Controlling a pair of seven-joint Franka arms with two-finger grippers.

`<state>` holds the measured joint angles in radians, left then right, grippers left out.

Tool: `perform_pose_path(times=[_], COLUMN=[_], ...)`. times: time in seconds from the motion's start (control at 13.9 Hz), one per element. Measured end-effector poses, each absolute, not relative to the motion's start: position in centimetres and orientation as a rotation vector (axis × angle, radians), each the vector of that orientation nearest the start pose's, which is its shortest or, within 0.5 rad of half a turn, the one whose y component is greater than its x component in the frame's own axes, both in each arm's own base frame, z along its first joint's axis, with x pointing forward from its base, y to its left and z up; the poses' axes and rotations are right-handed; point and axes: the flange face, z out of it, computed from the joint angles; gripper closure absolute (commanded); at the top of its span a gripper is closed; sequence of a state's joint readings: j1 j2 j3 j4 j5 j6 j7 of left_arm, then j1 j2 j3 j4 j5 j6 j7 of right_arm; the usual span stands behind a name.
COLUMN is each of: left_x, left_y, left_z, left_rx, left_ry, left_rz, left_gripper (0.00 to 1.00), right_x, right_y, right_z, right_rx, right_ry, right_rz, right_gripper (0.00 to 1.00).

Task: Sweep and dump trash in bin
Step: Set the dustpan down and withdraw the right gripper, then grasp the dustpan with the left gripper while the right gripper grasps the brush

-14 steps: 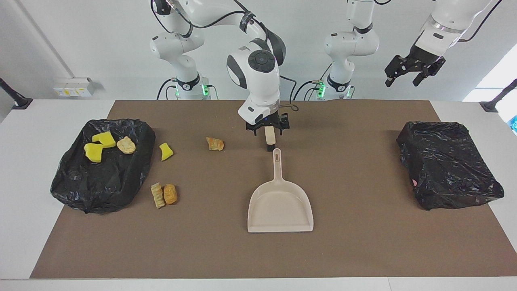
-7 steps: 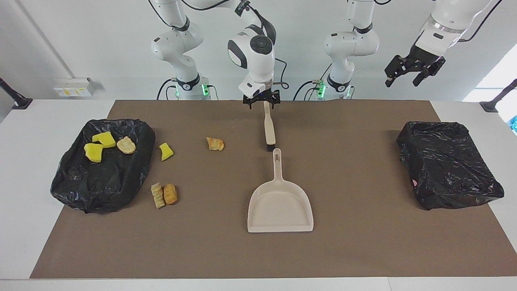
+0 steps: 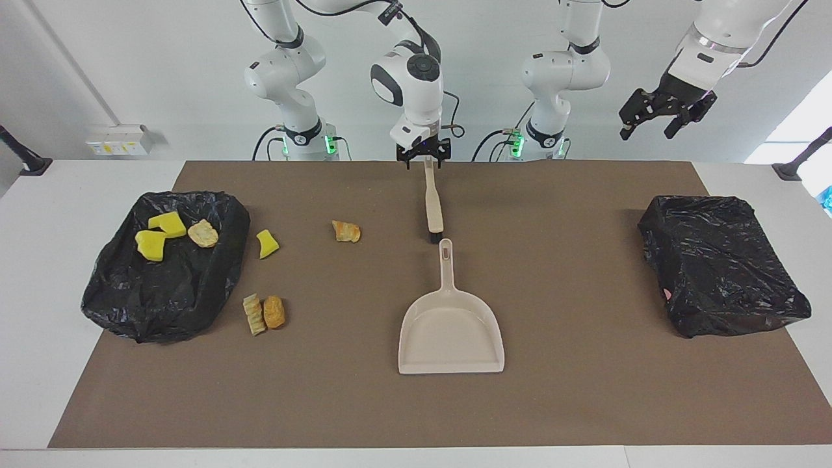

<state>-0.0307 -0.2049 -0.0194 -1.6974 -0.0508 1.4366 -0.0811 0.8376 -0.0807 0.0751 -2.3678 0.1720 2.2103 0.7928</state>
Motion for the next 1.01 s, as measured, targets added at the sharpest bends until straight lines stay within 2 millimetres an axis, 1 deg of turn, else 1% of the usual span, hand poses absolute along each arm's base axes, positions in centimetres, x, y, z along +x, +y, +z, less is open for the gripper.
perform_pose_path(times=[0.14,0.22,0.29,0.36,0.43,0.5,0.57,0.72,0.79,0.93,1.01], left_x=[47.5,47.9,48.4,49.1,49.8,50.7,51.8,54.2,55.1,56.1,56.2], left_y=[-3.4,-3.6,-3.8,-4.5,-6.0,-7.8,-9.8,-14.1,-15.6,-17.8,-19.5], left_z=[66.0,66.2,66.4,66.3,65.5,64.3,62.9,59.3,57.7,55.6,54.6], left_rx=[-3.183,-3.185,-3.189,-3.191,-3.193,-3.197,-3.201,-3.209,-3.212,-3.215,-3.217], left_ry=[-0.032,-0.03,-0.026,-0.016,-0.013,-0.012,-0.003,0.046,0.069,0.103,0.089], left_rz=[0.081,0.031,-0.029,-0.079,-0.104,-0.118,-0.129,-0.141,-0.143,-0.138,-0.117], left_gripper=[0.0,0.0,0.0,0.0,0.0,0.0,0.0,0.0,0.0,0.0,0.0], right_x=[28.6,28.5,28.6,28.7,28.8,28.9,28.9,29.1,29.3,30.0,30.7], right_y=[38.7,38.8,38.8,38.9,39.0,39.0,39.0,39.3,39.6,39.8,39.6], right_z=[34.7,34.5,34.3,34.1,33.9,33.7,33.7,33.9,34.2,35.1,35.9], right_rx=[-3.109,-3.111,-3.111,-3.107,-3.104,-3.104,-3.103,-3.094,-3.085,-3.077,-3.081], right_ry=[-0.032,-0.034,-0.033,-0.031,-0.029,-0.028,-0.026,0.0,0.034,0.08,0.122], right_rz=[0.23,0.234,0.234,0.225,0.22,0.218,0.218,0.217,0.217,0.224,0.243], right_gripper=[0.39,0.39,0.42,0.5,0.66,0.86,1.0,1.0,1.0,1.0,1.0])
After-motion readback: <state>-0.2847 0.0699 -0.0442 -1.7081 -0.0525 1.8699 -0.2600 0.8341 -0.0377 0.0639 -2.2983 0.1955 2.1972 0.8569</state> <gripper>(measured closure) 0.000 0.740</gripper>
